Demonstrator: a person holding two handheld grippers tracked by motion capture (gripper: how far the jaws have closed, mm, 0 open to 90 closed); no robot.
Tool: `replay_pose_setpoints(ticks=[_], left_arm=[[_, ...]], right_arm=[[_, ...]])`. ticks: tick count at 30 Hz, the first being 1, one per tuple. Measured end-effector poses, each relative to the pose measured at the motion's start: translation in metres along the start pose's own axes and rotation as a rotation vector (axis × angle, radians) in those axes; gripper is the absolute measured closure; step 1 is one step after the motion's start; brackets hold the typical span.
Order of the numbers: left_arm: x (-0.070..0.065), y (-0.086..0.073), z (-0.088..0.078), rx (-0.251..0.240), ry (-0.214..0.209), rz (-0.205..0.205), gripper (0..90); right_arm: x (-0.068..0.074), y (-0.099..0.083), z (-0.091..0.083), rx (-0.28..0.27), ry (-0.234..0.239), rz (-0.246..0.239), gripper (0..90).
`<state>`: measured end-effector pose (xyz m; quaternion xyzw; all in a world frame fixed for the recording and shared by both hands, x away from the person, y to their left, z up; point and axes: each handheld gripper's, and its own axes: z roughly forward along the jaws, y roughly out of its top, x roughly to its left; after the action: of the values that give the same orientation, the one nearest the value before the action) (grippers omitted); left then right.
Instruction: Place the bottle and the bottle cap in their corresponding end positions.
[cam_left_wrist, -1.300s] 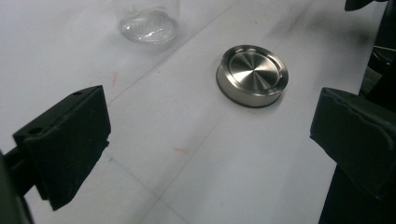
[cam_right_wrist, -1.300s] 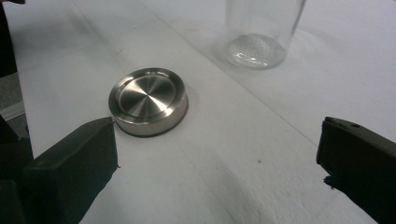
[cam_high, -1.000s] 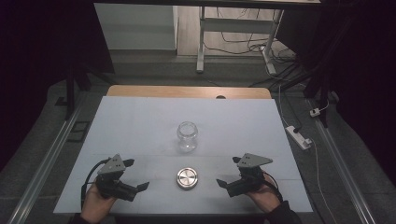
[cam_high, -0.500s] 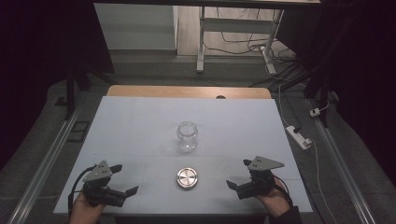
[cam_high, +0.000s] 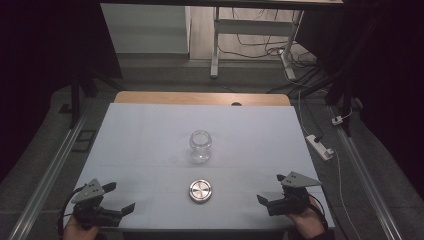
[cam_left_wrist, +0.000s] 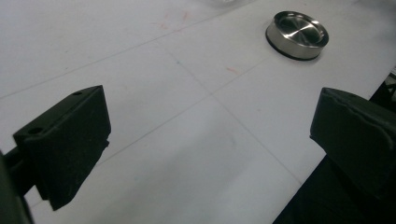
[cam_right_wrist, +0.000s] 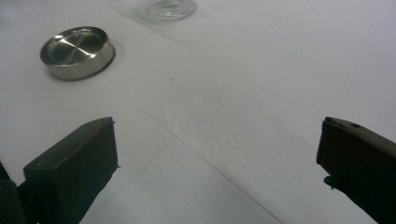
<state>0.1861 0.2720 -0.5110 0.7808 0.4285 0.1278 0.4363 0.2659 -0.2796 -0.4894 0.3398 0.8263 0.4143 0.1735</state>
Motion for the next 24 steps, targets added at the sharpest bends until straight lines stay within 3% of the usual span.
replay_pose_setpoints(ticks=[13, 19, 24], left_arm=[[0.006, -0.017, -0.007, 0.041, 0.04, -0.057, 0.0], [0.004, -0.02, -0.009, 0.082, 0.083, -0.07, 0.0], [0.003, -0.02, -0.007, 0.109, 0.095, -0.073, 0.0]], right_arm=[[-0.012, -0.019, -0.018, 0.035, -0.076, 0.063, 0.0], [-0.012, -0.023, -0.023, 0.05, -0.09, 0.085, 0.0], [-0.013, -0.025, -0.026, 0.061, -0.09, 0.101, 0.0]])
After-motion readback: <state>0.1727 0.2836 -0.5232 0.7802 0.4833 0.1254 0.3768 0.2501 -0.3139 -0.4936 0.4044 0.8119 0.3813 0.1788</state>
